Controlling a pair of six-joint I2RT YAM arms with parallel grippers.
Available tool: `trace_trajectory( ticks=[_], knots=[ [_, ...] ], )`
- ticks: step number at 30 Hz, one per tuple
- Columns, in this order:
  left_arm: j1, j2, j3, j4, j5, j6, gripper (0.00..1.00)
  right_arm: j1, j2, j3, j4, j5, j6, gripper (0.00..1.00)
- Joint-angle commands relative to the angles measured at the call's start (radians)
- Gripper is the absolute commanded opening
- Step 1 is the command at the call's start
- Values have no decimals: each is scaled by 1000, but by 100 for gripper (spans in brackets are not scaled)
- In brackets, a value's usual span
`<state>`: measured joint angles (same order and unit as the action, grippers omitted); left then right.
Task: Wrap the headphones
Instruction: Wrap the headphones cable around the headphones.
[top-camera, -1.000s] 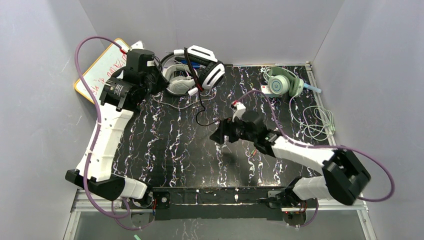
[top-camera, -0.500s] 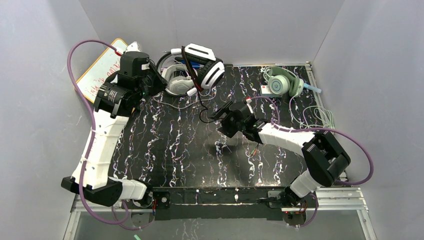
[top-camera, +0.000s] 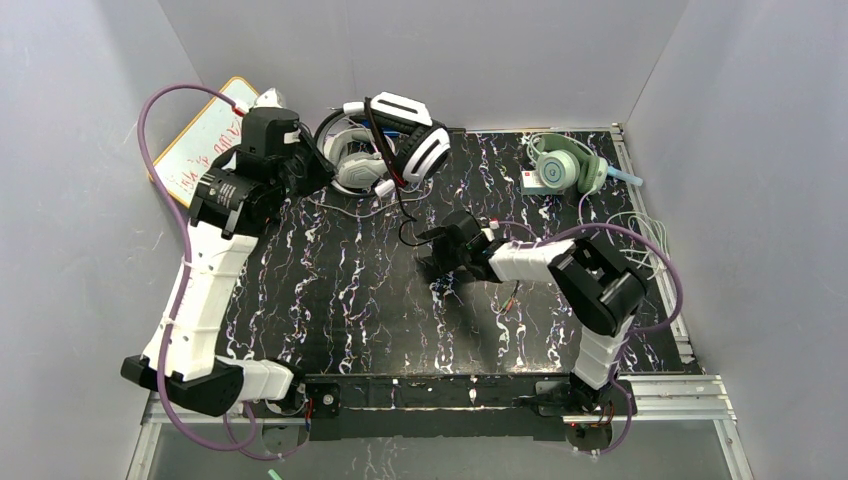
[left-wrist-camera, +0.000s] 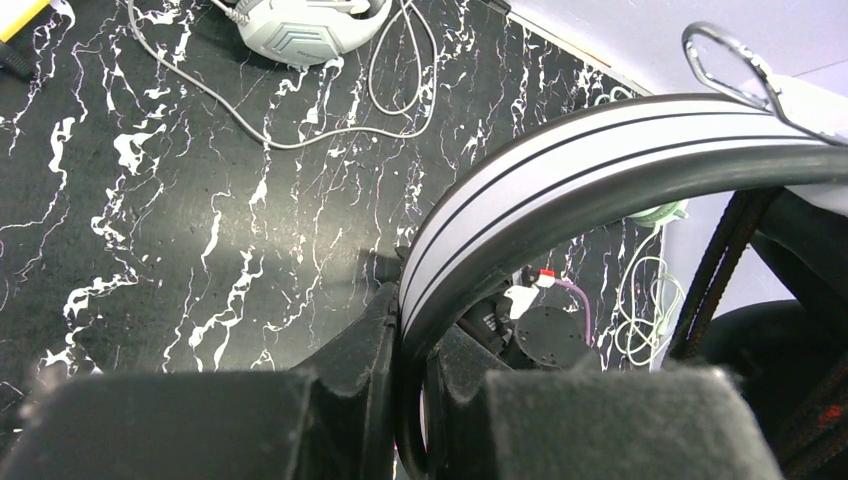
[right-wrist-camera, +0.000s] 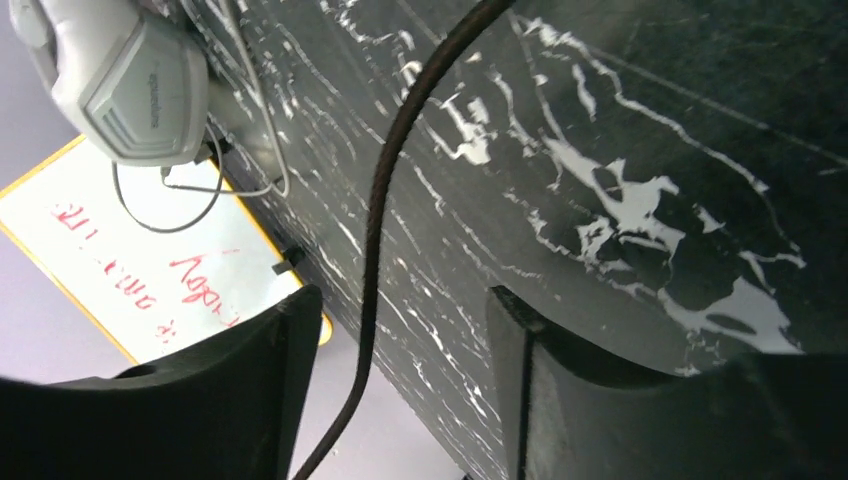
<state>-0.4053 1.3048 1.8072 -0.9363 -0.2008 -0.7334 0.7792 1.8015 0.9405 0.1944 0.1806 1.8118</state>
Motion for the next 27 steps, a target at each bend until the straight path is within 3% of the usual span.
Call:
trace_trajectory(
  ticks=[1,3,4,6,7,21,27],
  knots=[
    [0,-60,46,42,22,-21,0,1,43,64,60,53,49,64],
    [0,-68,40,47,31,-16,0,-3,56,100,54,71,12,55],
    [0,-73,32,56,41,-9,0,-6,59,109,61,75,-4,45],
    [0,-90,2,97,89,20,0,-22,57,107,110,53,-48,9],
    [0,-102,-22,124,128,33,0,-37,50,100,140,26,-71,1],
    [-54,-172,-285,232,511,290,0,-403,-235,119,-43,-141,-446,1],
    [-88,-179,-332,182,451,454,0,-457,-241,245,-114,-231,-587,1]
  ],
)
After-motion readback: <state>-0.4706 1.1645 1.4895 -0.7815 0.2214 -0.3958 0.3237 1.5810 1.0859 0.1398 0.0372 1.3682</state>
